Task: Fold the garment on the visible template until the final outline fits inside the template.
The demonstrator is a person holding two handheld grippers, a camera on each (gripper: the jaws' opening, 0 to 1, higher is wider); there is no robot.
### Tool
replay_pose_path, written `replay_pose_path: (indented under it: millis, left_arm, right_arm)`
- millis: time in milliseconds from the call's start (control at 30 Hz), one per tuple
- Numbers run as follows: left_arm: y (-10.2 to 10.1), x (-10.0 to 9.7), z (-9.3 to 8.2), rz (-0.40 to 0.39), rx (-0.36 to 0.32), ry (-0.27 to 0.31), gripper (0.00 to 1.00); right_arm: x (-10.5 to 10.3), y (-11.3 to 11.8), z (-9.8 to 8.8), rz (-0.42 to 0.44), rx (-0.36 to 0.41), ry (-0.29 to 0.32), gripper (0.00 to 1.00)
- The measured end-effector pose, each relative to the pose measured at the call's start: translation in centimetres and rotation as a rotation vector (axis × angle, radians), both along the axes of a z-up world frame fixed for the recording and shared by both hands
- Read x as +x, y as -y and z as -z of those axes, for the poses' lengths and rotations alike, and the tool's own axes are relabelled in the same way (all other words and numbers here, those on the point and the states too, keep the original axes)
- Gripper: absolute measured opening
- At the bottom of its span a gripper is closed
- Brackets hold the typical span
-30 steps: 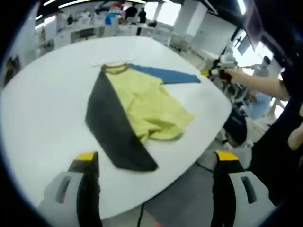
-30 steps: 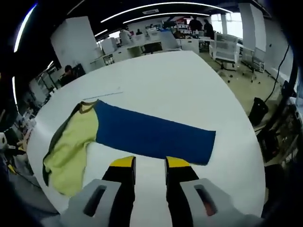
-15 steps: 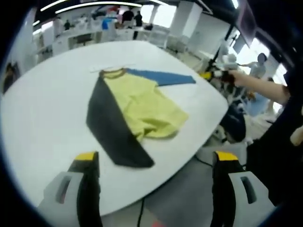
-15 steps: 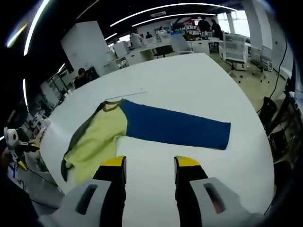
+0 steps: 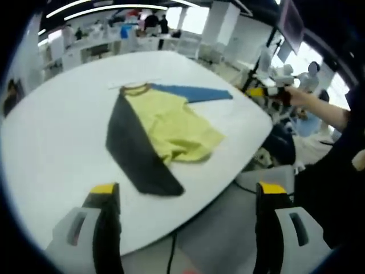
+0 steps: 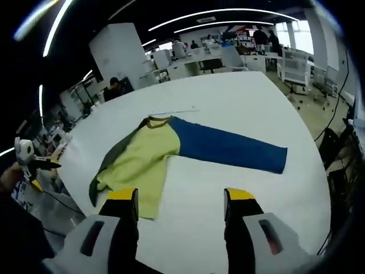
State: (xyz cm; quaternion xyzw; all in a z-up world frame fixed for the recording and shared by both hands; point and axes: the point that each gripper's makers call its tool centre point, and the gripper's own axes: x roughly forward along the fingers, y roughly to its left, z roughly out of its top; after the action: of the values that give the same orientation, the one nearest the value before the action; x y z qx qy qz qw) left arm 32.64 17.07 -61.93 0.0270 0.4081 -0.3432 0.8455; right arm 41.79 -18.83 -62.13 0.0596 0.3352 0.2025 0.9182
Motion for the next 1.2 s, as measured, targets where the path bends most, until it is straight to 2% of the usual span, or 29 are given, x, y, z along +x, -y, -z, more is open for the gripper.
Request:
replay_pose_path:
  millis: [533,1000,1200]
  left_arm:
    - [-1.0,-0.7,0.4,-0.034,-0.01,0.008,0.95]
    - [-2.1,-1.8,0.7,-0.063,-0.01,-0.001,0.94]
    - [-2.4,-2.4,1.2,-0.075,-0.004,-0.014,0.94]
  right_arm:
    - [-4.4,-3.9,-1.4,-0.081,0.061,0.026,0.78]
    - [-8.4,-6.5,-1.3,-0.181,0.042,0.019,0.99]
    - [-9.3,-6.7,-1.3,-0.218,0.034,0.025,1.0]
